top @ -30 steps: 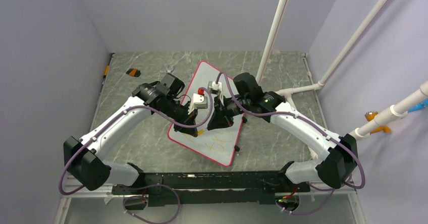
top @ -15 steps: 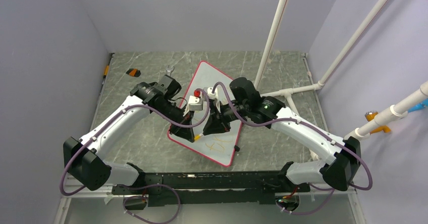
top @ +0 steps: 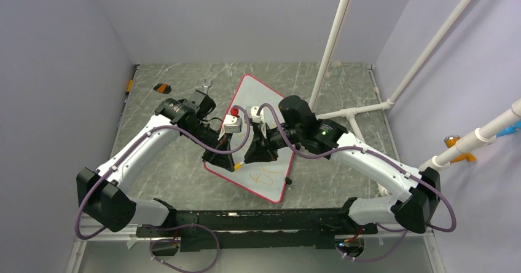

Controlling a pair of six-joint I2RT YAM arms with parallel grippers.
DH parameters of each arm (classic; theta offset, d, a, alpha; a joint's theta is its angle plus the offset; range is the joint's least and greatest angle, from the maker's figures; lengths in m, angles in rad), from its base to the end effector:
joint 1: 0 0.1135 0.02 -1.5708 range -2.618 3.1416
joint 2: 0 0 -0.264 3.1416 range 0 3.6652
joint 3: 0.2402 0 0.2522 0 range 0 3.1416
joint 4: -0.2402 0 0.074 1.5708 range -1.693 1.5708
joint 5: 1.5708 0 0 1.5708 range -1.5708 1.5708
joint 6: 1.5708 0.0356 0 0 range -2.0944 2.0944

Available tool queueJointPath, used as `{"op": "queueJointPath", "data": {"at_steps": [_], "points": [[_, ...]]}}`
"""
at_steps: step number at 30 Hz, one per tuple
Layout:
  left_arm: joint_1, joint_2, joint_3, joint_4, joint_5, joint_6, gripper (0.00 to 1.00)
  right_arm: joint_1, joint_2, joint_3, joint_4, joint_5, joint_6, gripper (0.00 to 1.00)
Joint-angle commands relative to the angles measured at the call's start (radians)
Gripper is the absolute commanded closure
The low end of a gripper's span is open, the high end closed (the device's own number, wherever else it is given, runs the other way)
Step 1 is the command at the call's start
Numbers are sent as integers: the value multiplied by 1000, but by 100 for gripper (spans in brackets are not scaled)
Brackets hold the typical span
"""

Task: Write a sentence on the whiteboard
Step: Insert the whiteboard marker without the cap into the pen cap, then put down the whiteboard marker at the center of the board.

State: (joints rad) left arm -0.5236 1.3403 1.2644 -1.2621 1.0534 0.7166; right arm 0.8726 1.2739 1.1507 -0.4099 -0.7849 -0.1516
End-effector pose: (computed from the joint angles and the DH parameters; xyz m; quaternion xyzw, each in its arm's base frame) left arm 0.1834 -0.1416 0.3226 0.5465 0.6648 -0.4873 0.1480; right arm 0.1599 0.2296 0.3450 -0.5585 0.6065 0.4724 0.3116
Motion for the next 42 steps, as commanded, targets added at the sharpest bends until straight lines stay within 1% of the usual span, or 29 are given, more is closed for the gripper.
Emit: {"op": "queueJointPath", "data": {"at_steps": [1, 3, 4, 5, 7, 15, 19, 20, 21, 22, 23, 24, 26, 33, 39, 42], "points": [[-8, -39, 80, 293, 321, -57, 97, 43, 45, -20, 15, 152, -13, 100], [-2, -57, 58, 342, 286, -98, 89, 41, 33, -15, 3, 173, -7, 100], [3, -77, 42, 368, 262, -119, 82, 37, 16, -15, -4, 194, -2, 100], [5, -85, 36, 378, 255, -126, 79, 34, 7, -16, -3, 203, 4, 100], [9, -99, 25, 395, 235, -141, 76, 30, -7, -19, -1, 215, 14, 100], [13, -119, 8, 413, 191, -159, 71, 12, -42, -17, -8, 245, 30, 100], [16, -132, -1, 433, 178, -174, 65, 8, -56, -20, -2, 253, 37, 100], [18, -134, -3, 439, 174, -180, 62, 6, -58, -21, 3, 255, 39, 100], [17, -136, -6, 444, 168, -184, 57, 5, -60, -23, 6, 257, 41, 100], [19, -140, -9, 451, 169, -190, 37, 4, -61, -25, 9, 257, 43, 100], [20, -141, -10, 455, 166, -192, 14, 4, -63, -26, 13, 259, 46, 100], [20, -143, -11, 456, 164, -194, 2, 2, -66, -28, 17, 260, 48, 100], [23, -147, -14, 465, 160, -200, 0, 0, -70, -32, 25, 262, 51, 100], [40, -194, -49, 570, 91, -280, 1, -7, -75, -37, 47, 283, 66, 100], [70, -273, -132, 749, -62, -443, 1, -13, -101, -60, 78, 323, 86, 100], [82, -325, -189, 877, -144, -547, 1, -17, -108, -68, 92, 343, 98, 100]]}}
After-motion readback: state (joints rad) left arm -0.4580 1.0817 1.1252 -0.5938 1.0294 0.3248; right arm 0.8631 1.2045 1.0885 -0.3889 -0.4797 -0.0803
